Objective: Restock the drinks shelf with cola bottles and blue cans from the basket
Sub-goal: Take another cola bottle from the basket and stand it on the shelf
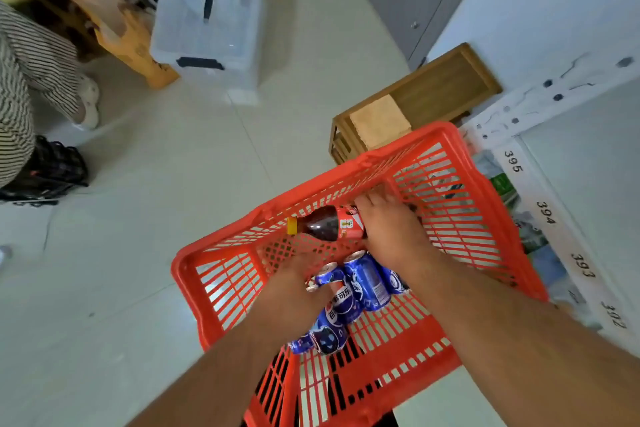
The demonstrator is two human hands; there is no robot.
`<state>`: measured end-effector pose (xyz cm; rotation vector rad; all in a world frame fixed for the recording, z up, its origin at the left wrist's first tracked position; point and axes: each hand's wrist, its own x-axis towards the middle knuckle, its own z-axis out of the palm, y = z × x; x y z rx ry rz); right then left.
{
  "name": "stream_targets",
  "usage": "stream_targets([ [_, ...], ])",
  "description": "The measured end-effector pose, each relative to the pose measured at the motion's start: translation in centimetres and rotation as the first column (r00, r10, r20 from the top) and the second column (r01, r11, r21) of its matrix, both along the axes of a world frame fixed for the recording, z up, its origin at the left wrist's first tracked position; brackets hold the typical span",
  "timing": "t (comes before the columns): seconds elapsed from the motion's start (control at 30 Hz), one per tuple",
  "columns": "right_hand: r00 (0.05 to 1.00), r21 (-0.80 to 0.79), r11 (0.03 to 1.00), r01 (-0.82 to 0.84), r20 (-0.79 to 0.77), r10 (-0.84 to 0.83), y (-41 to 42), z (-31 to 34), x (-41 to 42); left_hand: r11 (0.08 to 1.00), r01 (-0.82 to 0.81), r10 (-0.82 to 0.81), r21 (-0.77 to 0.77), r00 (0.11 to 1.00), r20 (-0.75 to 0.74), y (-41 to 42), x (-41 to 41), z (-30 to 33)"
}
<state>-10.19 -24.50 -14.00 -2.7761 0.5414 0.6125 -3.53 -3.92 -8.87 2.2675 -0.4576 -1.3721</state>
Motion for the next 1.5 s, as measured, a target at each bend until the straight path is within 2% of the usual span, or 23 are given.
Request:
stream_targets([
  [0.1, 0.973, 0.164, 0.967, 0.198, 0.089, -0.214, 1.4, 6.0, -1.4, 0.998, 0.035, -0.033, -0.050, 0.999, 0.026, 0.8, 0.3, 3.8],
  [0.2, 0.887, 0.341, 0.862, 0.374, 0.138, -0.440, 3.1, 11.6, -3.0, 0.991, 0.085, -0.080, -0.104, 0.995, 0.053, 1.4, 1.1, 6.7],
  [0.27, 0.789, 0.445, 0.759, 0.476, 0.165, -0.591, 4.7, 14.9, -3.9, 0.980, 0.144, -0.134, -0.140, 0.988, 0.072, 1.6, 1.7, 8.7],
  [0.4, 0.519, 0.615, 0.509, 0.602, 0.182, -0.835, 7.5, 20.4, -5.4, 0.937, 0.294, -0.272, -0.190, 0.953, 0.133, 2.4, 2.2, 12.3],
  [0.5, 0.351, 0.704, 0.374, 0.604, 0.186, -0.918, 9.1, 24.1, -6.8, 0.919, 0.309, -0.283, -0.245, 0.949, 0.136, 3.4, 2.6, 14.4],
  [0.7, 0.110, 0.766, 0.231, 0.601, 0.206, -0.972, 12.2, 28.1, -10.2, 0.863, 0.368, -0.357, -0.346, 0.929, 0.097, 5.0, 1.7, 17.8],
  [0.87, -0.091, 0.876, 0.077, 0.476, 0.136, -0.987, 15.3, 30.4, -13.1, 0.813, 0.415, -0.455, -0.409, 0.890, -0.001, 4.6, -0.8, 20.1],
  [0.97, -0.164, 0.923, -0.023, 0.385, 0.044, -0.986, 17.0, 31.7, -15.0, 0.776, 0.474, -0.538, -0.416, 0.842, -0.045, 4.3, -2.3, 21.3],
  [1.03, -0.198, 0.934, -0.052, 0.353, 0.020, -0.980, 18.0, 32.3, -16.5, 0.743, 0.522, -0.589, -0.419, 0.807, -0.038, 4.0, -3.6, 21.8],
  [1.23, -0.233, 0.876, 0.054, 0.479, 0.187, -0.954, 20.3, 34.8, -22.4, 0.642, 0.636, -0.711, -0.429, 0.703, -0.022, 3.6, -10.3, 25.6],
  [1.5, -0.385, 0.862, 0.061, 0.502, 0.287, -0.877, 24.5, 37.0, -32.5, 0.495, 0.743, -0.800, -0.450, 0.592, 0.098, 4.5, -20.6, 28.3],
])
